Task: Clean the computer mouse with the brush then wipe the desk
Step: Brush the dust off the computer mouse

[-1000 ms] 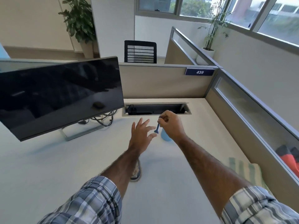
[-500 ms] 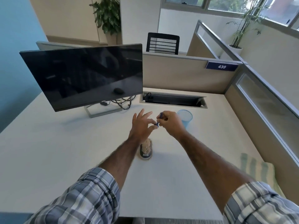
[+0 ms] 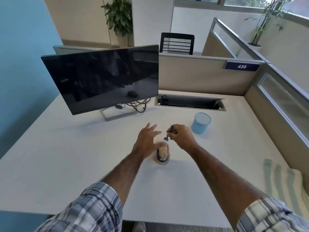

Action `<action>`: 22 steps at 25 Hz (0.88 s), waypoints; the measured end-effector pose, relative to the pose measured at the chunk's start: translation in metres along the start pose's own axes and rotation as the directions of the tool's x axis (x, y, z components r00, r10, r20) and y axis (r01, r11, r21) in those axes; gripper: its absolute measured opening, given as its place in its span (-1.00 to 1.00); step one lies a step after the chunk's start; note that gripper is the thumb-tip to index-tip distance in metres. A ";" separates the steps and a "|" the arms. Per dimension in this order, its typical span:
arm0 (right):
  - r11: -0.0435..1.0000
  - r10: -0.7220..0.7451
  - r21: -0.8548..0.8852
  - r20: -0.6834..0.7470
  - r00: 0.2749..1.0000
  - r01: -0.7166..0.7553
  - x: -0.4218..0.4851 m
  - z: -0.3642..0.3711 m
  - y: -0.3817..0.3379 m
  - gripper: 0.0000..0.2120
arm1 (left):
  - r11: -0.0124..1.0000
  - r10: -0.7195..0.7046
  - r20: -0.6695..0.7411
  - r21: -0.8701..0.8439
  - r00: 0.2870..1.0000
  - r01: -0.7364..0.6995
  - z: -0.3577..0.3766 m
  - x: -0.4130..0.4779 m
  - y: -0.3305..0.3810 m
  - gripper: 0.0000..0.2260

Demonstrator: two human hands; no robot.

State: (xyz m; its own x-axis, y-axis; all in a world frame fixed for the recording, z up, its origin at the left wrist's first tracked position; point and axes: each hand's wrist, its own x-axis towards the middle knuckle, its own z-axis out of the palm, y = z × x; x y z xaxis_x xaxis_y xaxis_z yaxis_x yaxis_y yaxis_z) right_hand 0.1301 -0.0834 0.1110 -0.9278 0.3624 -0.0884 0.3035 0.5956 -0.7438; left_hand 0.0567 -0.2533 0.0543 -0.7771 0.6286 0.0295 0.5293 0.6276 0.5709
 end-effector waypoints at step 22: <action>0.956 0.268 0.156 -0.128 0.955 -0.247 0.025 0.023 0.038 -0.94 | 0.989 0.060 0.294 0.112 0.954 -0.097 0.047 0.007 -0.072 0.29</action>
State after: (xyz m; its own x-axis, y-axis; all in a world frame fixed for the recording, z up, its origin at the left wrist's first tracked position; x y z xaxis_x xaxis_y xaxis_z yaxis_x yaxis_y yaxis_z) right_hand 0.1132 -0.0682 0.0652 -0.7768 0.5976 -0.1985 0.4859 0.3683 -0.7927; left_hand 0.0296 -0.2727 -0.0256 -0.6097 0.7722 -0.1788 0.6368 0.6115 0.4696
